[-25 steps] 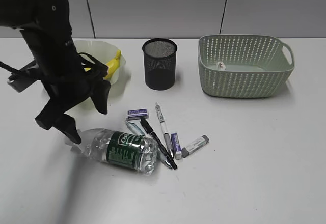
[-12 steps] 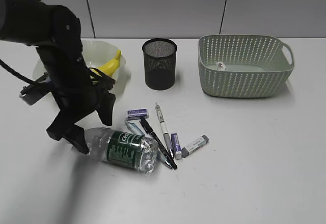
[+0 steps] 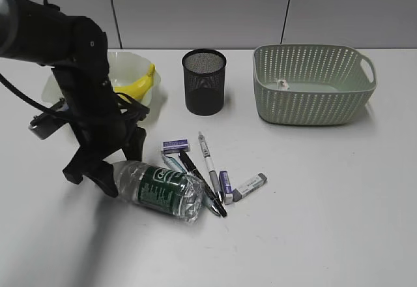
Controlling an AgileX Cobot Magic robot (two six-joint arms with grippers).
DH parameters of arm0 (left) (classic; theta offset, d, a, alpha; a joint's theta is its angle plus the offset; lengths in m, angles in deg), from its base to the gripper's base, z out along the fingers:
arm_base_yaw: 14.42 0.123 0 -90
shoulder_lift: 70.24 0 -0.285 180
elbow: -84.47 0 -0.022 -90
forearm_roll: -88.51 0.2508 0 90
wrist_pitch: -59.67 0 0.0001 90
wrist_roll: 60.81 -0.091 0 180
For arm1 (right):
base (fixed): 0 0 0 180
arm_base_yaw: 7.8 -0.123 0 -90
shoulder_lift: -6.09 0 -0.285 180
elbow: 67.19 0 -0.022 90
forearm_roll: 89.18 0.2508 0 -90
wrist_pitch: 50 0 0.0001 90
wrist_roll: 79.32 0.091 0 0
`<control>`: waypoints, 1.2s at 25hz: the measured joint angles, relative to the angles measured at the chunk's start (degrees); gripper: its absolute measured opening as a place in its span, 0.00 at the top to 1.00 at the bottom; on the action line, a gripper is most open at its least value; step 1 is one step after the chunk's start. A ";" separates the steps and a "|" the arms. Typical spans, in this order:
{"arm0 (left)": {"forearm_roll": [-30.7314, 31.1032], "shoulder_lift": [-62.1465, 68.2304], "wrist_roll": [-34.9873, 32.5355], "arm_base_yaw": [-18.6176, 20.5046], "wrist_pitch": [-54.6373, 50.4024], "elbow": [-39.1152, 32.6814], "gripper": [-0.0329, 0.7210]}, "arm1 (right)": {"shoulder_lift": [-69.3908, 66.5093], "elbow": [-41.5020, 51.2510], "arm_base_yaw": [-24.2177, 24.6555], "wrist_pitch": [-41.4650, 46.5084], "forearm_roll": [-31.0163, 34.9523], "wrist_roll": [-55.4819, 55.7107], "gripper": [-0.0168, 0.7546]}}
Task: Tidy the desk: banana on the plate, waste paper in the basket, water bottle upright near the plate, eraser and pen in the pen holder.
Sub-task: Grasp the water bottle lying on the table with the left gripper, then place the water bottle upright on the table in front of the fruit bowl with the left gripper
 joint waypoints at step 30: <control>18.48 -12.85 -7.68 -1.62 -6.82 -0.02 0.37 | 0.00 0.00 0.00 -0.05 0.00 0.00 0.29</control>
